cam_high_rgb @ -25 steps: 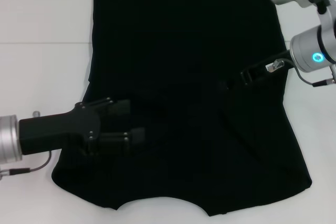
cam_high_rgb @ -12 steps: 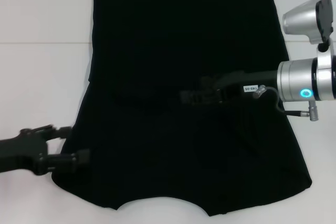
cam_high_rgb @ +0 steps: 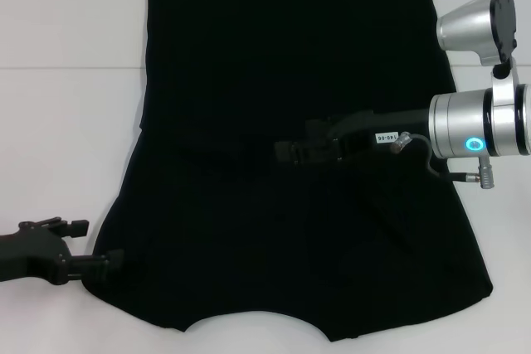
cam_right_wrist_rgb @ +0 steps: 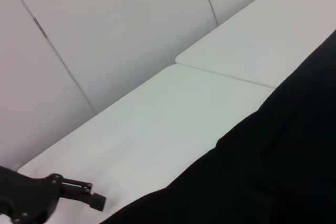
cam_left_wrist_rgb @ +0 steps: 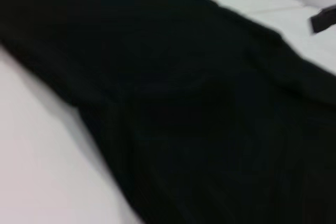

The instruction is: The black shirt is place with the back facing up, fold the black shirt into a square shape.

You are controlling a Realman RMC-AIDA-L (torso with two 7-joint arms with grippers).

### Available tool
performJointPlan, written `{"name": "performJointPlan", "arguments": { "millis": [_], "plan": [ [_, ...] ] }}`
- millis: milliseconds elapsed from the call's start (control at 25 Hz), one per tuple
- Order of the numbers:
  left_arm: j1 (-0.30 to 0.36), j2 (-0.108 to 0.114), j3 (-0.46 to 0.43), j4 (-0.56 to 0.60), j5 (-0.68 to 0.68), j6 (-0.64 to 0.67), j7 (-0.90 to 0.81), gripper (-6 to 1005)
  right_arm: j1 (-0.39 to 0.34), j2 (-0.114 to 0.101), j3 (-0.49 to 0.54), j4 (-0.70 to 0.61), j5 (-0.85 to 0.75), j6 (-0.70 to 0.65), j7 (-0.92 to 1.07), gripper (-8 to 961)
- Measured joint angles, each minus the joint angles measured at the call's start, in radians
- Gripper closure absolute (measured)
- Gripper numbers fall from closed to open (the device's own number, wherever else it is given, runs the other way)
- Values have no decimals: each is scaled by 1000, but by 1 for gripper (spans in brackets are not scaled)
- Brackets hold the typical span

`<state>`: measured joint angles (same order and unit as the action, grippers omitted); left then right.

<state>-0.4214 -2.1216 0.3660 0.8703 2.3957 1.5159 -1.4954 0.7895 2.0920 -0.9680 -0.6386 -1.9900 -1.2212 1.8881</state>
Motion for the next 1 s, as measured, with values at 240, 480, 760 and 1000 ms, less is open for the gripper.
{"name": "performJointPlan", "arguments": {
  "millis": [240,480,760,1000],
  "plan": [
    [-9,-3,35,-26,13,-39,-17,216,-1,-4,0,-1,1,-4,0,11],
    [-10,-3,57,-22,29,-44,-42,222,-3,-6,7,-6,2,-14,1,12],
    [-10,-3,53,-22,31,-39,-43,274,-1,-7,7,-8,2,-14,1,13],
    [-10,-3,52,-22,37,-42,-46,504,-1,-8,7,-9,2,-15,1,14]
  ]
}}
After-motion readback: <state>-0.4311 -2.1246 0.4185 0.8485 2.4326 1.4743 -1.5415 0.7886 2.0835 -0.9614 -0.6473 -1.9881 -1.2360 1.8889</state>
